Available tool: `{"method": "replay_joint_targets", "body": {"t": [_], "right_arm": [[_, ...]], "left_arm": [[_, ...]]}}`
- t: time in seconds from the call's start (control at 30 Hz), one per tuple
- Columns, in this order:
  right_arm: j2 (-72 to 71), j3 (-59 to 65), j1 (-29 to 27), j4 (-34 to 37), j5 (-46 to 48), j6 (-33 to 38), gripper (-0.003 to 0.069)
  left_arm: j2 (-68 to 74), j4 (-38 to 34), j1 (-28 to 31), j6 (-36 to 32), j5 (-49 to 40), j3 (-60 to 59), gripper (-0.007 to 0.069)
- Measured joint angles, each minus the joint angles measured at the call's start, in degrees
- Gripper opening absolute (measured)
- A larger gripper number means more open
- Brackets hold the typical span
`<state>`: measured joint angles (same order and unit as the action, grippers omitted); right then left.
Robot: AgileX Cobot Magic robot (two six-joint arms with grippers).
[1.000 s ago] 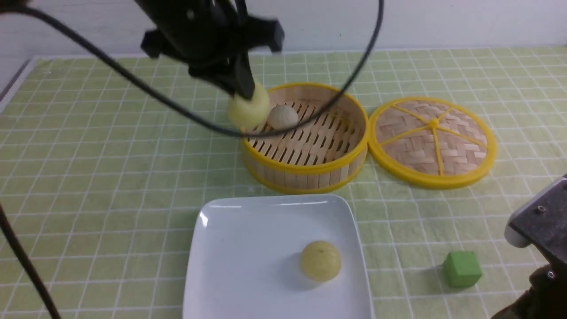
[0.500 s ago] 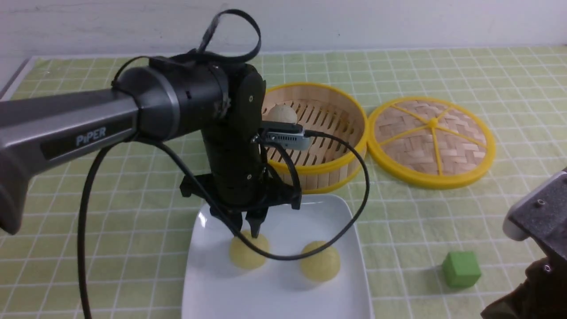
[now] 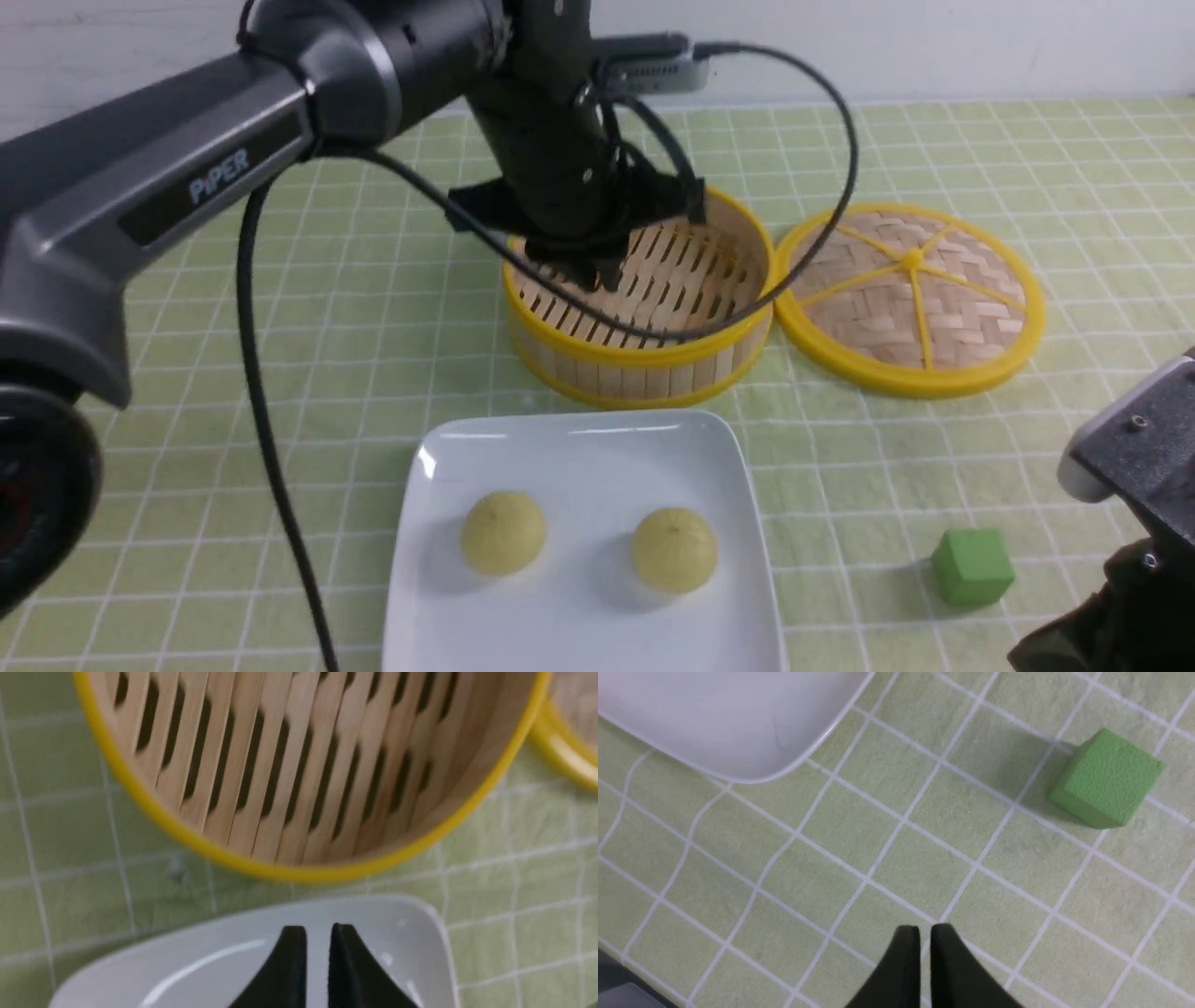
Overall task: Put the steamed buns into the plate on the green tablecloth.
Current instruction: 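Reach into the bamboo steamer and grasp a bun with the left gripper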
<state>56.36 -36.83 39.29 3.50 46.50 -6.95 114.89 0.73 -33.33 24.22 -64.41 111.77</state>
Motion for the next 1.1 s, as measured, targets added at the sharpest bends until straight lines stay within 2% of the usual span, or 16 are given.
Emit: {"method": "replay_joint_targets", "body": {"t": [0.03, 0.1, 0.23, 0.37, 0.5, 0.6, 0.63, 0.7, 0.8, 0.97, 1.1], "right_arm": [[0.0, 0.0, 0.0, 0.0, 0.0, 0.0, 0.0059], [0.0, 0.0, 0.0, 0.0, 0.0, 0.0, 0.0062], [0.0, 0.0, 0.0, 0.0, 0.0, 0.0, 0.0066], [0.0, 0.0, 0.0, 0.0, -0.06, 0.0, 0.0072], [0.0, 0.0, 0.0, 0.0, -0.06, 0.0, 0.0078], [0.0, 0.0, 0.0, -0.83, -0.18, 0.0, 0.0081], [0.0, 0.0, 0.0, -0.92, -0.18, 0.0, 0.0081], [0.0, 0.0, 0.0, -1.29, -0.49, 0.0, 0.0081], [0.0, 0.0, 0.0, -1.29, -0.62, 0.0, 0.0081], [0.0, 0.0, 0.0, -1.29, -0.76, 0.0, 0.0083], [0.0, 0.0, 0.0, -0.82, -1.3, 0.0, 0.0089]], "left_arm": [[3.73, -1.06, 1.18, -1.28, -2.9, 6.9, 0.002], [7.87, -3.24, 3.1, -2.48, -5.34, 15.23, 0.0002], [16.0, -7.94, 8.29, -3.23, -6.5, 27.62, 0.0002], [21.8, -9.39, 11.49, -3.33, -6.55, 34.49, 0.0011], [24.82, -9.69, 11.71, -4.64, -6.55, 35.19, 0.0068], [26.88, -9.95, 11.1, -5.86, -6.55, 35.19, 0.0181], [27.0, -9.95, 11.02, -5.9, -6.55, 35.19, 0.0188], [28.18, -9.84, 10.81, -6.09, -5.32, 35.28, 0.0293], [29.18, -9.72, 10.82, -6.09, -3.7, 35.33, 0.039], [31.09, -9.43, 10.82, -6.09, -1.81, 35.33, 0.0451], [33.27, -9.44, 10.82, -6.09, -1.11, 35.39, 0.0413]]}}
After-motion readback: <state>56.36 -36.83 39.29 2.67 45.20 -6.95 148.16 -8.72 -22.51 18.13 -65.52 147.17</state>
